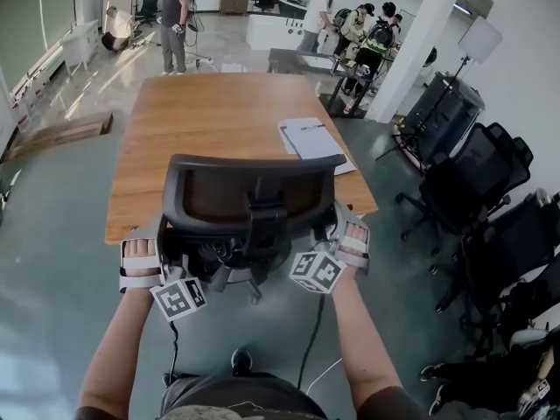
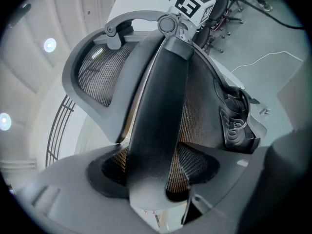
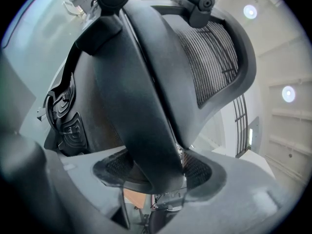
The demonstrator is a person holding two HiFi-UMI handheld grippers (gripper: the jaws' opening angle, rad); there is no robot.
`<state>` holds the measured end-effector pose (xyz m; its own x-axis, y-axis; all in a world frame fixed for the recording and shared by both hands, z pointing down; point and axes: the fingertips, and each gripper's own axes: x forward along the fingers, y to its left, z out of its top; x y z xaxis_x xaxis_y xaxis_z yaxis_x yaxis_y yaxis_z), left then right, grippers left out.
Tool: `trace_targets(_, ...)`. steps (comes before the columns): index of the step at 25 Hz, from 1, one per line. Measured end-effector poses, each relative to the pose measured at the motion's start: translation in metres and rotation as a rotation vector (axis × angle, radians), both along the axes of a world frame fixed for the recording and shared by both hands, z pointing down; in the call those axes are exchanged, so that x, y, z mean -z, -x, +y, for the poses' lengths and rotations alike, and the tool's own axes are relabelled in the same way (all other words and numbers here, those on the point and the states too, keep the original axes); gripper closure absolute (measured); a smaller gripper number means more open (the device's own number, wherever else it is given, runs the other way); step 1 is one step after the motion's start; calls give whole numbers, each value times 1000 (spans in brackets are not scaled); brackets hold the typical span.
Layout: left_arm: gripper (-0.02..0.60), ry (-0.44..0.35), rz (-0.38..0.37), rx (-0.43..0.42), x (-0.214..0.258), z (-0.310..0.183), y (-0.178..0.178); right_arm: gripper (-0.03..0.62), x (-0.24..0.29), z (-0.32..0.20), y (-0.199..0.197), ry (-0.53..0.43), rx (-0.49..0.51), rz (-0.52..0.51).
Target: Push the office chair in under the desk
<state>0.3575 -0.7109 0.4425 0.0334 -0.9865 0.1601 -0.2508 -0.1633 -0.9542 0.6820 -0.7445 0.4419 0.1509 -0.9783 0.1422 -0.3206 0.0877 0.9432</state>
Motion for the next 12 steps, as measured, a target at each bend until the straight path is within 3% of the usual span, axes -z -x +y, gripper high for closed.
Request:
trace_targets(3, 250, -15, 7, -9, 1, 4, 1, 301, -2, 4, 1, 1, 15, 20)
trace_targets(6, 229, -32, 7, -7, 0, 9, 3, 237, -7, 11, 4, 10, 35, 3)
trace_targets(8, 190, -36, 10, 7, -1, 13, 5, 237, -8, 16, 2, 10, 23, -4)
trace_targets(12, 192, -73, 44, 15, 8, 23, 8, 237, -7, 29, -4, -6, -1, -27)
